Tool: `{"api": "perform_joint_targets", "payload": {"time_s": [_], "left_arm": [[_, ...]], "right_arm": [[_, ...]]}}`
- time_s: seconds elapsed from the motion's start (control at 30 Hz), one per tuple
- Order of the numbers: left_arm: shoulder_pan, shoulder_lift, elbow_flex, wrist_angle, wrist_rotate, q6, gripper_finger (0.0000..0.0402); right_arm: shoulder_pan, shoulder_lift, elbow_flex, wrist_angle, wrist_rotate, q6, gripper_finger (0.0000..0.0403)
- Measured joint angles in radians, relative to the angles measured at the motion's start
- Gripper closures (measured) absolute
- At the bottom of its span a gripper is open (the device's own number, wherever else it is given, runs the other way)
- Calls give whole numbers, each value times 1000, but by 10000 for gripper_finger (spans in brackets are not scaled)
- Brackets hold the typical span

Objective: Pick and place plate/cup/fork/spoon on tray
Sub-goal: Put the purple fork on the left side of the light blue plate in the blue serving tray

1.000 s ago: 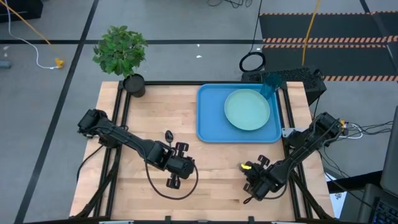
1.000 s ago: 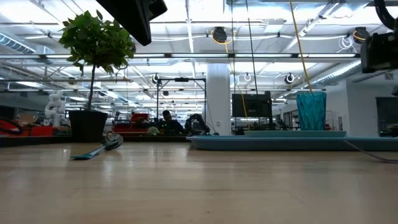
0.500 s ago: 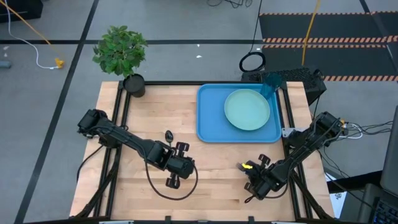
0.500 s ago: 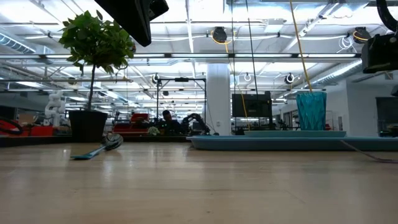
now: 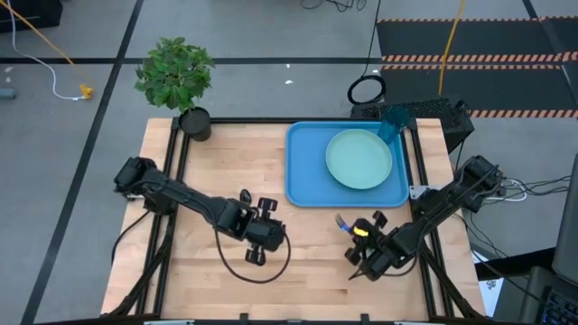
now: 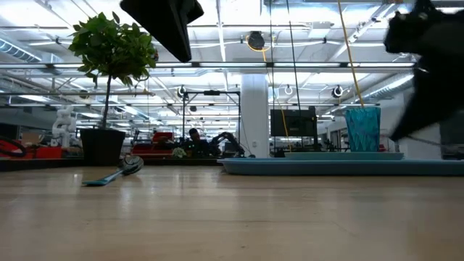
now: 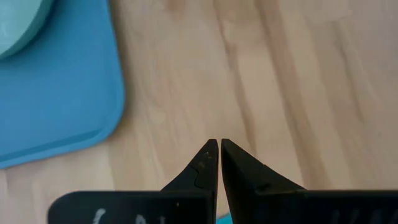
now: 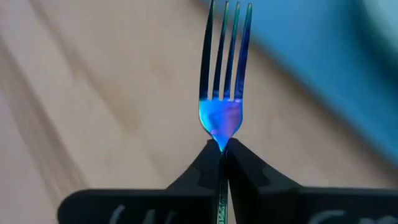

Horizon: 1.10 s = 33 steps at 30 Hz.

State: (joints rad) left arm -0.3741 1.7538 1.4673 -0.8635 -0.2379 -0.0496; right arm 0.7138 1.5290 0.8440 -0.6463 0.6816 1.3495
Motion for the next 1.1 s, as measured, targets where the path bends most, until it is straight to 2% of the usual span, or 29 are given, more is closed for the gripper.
{"api": "perform_joint_targets", "payload": {"time_s": [0.13, 0.27, 0.4, 0.47, 0.67, 0.8, 0.9, 1.1], "left_arm": [[33, 0, 0, 0, -25, 29, 378], [73, 0, 0, -17, -88, 52, 378], [110, -22, 0, -43, -135, 40, 378], [124, -40, 2, -51, -146, 26, 378], [146, -94, 0, -99, -193, -41, 378], [147, -118, 0, -123, -236, -54, 378], [147, -123, 0, -130, -280, -60, 378], [165, -125, 0, -133, -315, -38, 378]], "right_arm": [[-45, -41, 0, 26, 110, -51, 402], [-110, -79, 0, 107, 208, -196, 402], [-187, -102, -4, 268, 231, -349, 402], [-233, -109, -14, 379, 218, -426, 402], [-414, -108, -21, 681, 66, -622, 402], [-559, -102, -23, 749, -42, -557, 402], [-647, -93, -21, 786, -100, -580, 401], [-767, -53, -21, 809, -79, -513, 402]]}}
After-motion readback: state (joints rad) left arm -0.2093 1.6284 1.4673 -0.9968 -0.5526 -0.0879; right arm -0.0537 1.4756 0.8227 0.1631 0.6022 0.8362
